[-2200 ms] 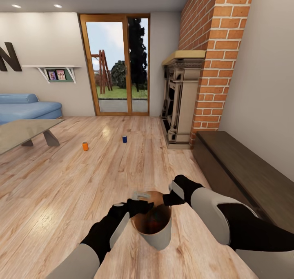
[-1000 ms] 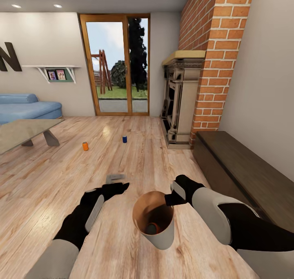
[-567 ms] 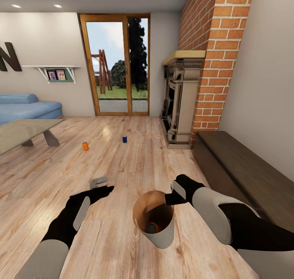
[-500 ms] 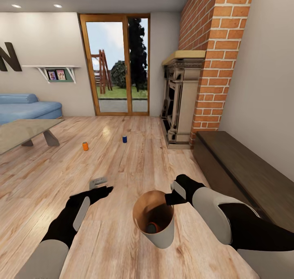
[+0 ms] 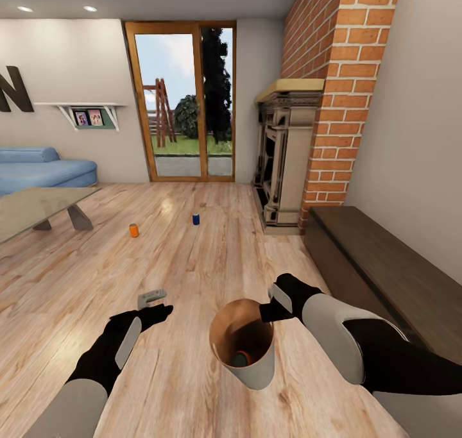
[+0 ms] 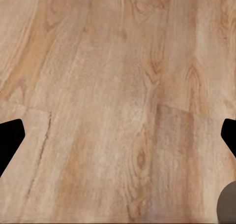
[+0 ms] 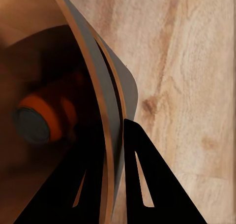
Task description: Put the three can of soda from the living room inside the tash can in the kitchen.
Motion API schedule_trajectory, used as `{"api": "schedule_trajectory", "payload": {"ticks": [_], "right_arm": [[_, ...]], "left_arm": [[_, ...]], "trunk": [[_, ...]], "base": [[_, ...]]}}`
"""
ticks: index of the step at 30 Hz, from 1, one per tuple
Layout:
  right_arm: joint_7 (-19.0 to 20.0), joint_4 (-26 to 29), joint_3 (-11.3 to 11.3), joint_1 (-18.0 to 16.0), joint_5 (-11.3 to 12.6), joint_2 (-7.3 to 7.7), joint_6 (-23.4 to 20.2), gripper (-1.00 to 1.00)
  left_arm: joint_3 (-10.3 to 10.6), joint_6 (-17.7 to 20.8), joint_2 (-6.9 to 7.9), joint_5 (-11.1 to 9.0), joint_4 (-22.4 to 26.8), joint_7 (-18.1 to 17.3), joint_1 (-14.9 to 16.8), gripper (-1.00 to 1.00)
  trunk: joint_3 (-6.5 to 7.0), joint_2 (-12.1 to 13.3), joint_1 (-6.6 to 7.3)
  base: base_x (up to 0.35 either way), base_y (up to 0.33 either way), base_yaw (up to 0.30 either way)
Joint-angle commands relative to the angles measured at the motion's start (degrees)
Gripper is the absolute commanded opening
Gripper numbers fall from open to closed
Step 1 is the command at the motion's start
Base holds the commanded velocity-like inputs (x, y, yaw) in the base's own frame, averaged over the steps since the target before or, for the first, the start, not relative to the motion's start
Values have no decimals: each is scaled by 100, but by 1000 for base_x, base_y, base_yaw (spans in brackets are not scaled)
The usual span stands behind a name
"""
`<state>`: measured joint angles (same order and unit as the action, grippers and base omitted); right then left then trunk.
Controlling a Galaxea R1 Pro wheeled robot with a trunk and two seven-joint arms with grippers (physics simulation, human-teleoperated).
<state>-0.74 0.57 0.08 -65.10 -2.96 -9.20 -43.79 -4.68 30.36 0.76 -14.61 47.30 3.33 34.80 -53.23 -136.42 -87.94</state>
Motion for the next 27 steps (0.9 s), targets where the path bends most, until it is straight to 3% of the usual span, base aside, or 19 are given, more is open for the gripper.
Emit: {"api": "schedule_trajectory", "payload": {"ticks": [1,6,16,27], "right_arm": [[20,4,-100,-3,92,1,3,-100],[21,4,-97,-3,86,1,8,-100],[29,4,-101,-3,85,0,19,-100],[36,4,-109,-3,89,-2,75,-100]], "left_arm": [[1,-1,11,2,-37,-2,-1,100],[8,3,116,-4,-215,-12,-7,100],[9,9,158,-7,-270,-32,-8,100],[17,-1,153,-17,-265,-26,-12,100]], "trunk": [[0,0,1],[-24,0,1],[-102,0,1],[-117,0,1]], "base": [[225,93,0],[268,146,0],[263,204,0],[50,43,0]]}}
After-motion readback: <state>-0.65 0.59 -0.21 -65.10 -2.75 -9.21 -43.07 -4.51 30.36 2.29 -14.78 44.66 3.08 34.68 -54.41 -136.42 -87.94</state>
